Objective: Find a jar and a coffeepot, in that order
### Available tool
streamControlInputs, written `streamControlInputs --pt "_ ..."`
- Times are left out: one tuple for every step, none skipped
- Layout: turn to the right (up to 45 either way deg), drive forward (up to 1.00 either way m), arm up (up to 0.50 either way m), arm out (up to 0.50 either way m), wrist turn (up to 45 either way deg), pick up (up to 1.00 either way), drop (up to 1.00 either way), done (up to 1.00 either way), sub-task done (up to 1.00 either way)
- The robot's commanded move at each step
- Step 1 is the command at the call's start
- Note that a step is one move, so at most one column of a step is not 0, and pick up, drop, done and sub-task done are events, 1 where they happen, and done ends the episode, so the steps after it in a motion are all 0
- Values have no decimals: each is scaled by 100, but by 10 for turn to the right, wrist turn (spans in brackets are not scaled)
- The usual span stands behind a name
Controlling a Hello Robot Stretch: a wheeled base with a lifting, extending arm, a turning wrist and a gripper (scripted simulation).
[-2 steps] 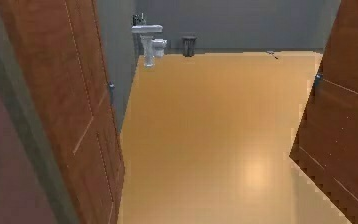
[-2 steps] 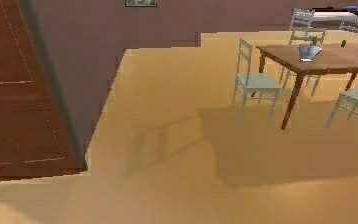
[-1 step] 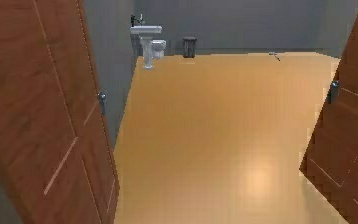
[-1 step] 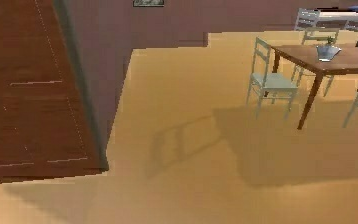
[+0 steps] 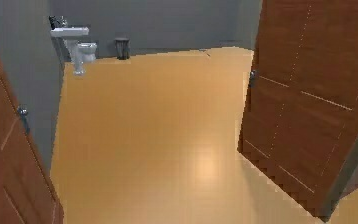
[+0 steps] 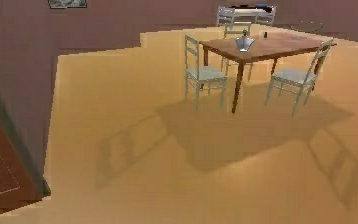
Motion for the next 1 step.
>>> streamControlInputs --pt "0 100 0 0 0 0 0 0 0"
